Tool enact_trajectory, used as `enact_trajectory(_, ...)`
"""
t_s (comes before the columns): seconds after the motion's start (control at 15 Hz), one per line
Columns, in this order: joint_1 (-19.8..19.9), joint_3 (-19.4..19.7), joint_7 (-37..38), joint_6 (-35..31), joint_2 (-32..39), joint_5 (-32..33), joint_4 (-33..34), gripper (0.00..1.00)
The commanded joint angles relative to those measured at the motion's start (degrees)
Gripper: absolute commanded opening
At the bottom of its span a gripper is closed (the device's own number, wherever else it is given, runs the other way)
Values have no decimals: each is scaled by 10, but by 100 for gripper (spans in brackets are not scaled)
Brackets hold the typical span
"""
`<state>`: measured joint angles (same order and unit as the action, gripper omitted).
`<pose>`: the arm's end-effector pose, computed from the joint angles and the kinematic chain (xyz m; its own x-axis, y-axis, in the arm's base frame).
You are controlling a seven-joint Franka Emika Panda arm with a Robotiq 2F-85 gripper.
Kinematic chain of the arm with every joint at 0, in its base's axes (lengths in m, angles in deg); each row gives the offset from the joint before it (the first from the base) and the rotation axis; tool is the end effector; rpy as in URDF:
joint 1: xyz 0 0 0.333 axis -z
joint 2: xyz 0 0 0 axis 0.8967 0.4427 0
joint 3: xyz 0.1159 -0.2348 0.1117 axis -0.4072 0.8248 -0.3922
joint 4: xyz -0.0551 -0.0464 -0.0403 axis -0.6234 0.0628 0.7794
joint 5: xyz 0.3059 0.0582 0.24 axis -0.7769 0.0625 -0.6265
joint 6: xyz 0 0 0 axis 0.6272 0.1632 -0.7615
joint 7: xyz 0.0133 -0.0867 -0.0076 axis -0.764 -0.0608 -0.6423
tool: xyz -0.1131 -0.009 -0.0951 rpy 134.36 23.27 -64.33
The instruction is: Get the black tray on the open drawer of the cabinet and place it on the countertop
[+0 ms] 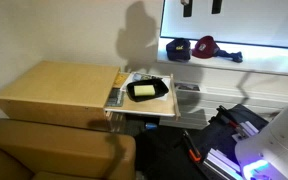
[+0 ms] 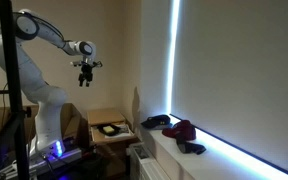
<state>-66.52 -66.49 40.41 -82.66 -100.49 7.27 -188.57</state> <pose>0.3480 0.0855 0.4441 0.9662 -0.1263 -0.2249 -0.1184 -0.9918 0.0482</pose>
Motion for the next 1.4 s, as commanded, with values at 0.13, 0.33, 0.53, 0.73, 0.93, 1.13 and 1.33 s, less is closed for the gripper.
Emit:
enact_trajectory(0.13,15,1,24,-22,9,5,-7,100)
enact_trajectory(0.33,59,26,75,-130,39,30,-59,100)
enact_trajectory(0.53,94,61,100,-244,82,19,-117,100)
enact_trajectory(0.73,105,95,110,-363,162,-30,-153,100)
enact_trajectory(0.93,101,103,98,-365,169,-46,-155,100)
enact_trajectory(1.13,98,104,98,-373,191,-50,-152,100)
enact_trajectory(1.33,98,94,119,-392,195,-45,-157,100)
